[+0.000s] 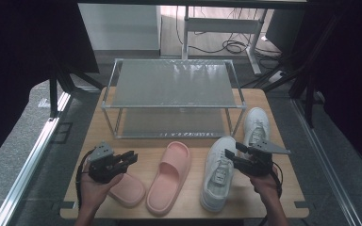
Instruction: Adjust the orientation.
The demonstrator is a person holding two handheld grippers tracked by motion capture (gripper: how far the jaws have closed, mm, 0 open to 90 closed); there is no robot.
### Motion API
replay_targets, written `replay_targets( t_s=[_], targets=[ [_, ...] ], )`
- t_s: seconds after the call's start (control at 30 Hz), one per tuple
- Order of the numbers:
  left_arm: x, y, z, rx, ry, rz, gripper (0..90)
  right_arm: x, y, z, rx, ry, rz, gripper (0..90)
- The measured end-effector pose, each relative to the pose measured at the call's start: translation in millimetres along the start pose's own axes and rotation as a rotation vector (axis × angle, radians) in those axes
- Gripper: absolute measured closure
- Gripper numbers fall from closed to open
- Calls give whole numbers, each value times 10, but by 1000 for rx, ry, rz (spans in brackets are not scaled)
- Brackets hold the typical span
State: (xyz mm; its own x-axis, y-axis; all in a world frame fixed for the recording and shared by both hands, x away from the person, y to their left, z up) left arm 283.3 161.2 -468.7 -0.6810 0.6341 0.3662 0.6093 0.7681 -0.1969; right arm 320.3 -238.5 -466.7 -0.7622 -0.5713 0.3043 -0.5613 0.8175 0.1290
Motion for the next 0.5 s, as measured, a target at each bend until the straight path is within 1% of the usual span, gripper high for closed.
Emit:
replay_targets(
  t_s=[0.03, 0.07, 0.1, 0.17, 0.3, 0.33, 0.43, 0.5],
  targets=[
    [-47, -1, 33, -2, 25, 6, 838, 4, 1, 8, 1, 3, 5, 439],
    [-47, -1, 33, -2, 25, 6, 862, 4, 1, 8, 1, 3, 5, 439],
    [-79, -3, 57, -3, 41, 8, 862, 6, 1, 13, 3, 4, 12, 440],
    [-144, -23, 96, -7, 71, 15, 900, 12, 0, 18, 6, 6, 15, 440],
    [-262, -111, 138, -24, 112, 35, 900, 58, -21, 18, 5, 0, 25, 440],
    [-311, -166, 173, -31, 131, 40, 900, 84, -45, 16, -4, -3, 33, 440],
    [-363, -241, 248, -40, 162, 43, 900, 107, -75, 13, -19, -6, 43, 440],
    [-371, -250, 269, -39, 169, 40, 900, 118, -76, 7, -22, -10, 49, 440]
  ],
)
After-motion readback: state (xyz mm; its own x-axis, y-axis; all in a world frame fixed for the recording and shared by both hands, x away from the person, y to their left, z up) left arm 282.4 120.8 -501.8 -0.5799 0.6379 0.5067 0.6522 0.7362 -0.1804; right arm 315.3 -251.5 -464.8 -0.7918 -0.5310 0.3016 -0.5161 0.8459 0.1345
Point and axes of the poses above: each handheld gripper's, and its own axes: x roughly backward along the jaws, z roughly out of its underside, y roughly to its left, the point moved 5 cm from there along -x, roughly forward along the jaws, and after that the axes turned 8 degrees about -y, right-handed, at the moved point
